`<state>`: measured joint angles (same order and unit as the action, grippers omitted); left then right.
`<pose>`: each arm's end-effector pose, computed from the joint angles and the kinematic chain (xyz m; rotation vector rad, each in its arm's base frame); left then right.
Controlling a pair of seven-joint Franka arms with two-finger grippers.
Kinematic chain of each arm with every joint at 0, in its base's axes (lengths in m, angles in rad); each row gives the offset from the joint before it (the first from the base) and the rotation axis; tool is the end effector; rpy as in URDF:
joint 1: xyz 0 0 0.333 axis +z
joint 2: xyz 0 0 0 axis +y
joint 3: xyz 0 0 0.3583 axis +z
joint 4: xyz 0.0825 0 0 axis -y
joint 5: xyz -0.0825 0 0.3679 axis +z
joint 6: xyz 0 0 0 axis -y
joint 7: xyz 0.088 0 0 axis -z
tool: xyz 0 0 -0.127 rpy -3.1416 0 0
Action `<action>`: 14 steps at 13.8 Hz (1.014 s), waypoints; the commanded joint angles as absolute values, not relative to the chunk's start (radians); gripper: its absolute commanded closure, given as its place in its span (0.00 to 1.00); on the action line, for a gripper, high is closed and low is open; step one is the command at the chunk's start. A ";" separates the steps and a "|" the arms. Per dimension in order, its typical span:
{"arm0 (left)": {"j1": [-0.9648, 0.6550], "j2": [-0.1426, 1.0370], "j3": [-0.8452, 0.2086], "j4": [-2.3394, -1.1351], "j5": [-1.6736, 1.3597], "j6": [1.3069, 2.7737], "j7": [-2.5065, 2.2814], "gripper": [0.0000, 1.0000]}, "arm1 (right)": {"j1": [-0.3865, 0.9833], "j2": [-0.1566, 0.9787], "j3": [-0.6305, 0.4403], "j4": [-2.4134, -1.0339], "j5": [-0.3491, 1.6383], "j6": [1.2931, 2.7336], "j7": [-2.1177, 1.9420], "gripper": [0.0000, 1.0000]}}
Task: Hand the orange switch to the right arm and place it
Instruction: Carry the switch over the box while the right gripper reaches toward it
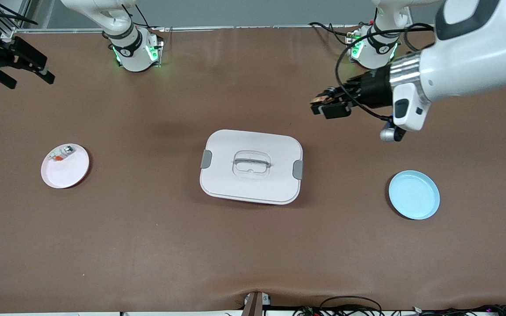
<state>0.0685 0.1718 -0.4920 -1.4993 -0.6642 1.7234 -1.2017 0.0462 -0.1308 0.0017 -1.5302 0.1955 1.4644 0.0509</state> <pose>0.5376 -0.2874 0.6355 2.2741 1.0548 -0.6440 0.4773 0.0493 0.7246 -2.9439 -0.0356 -0.0815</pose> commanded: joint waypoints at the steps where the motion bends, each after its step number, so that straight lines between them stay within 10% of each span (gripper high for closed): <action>1: 0.046 0.184 -0.555 -1.493 -0.669 1.819 -1.374 0.69 | 0.067 -0.129 -0.003 -1.529 0.302 1.485 0.066 0.00; 14: -0.256 0.353 -0.551 -1.494 -0.516 2.259 -1.798 0.69 | 0.317 -0.219 0.002 -1.828 0.522 1.992 0.458 0.00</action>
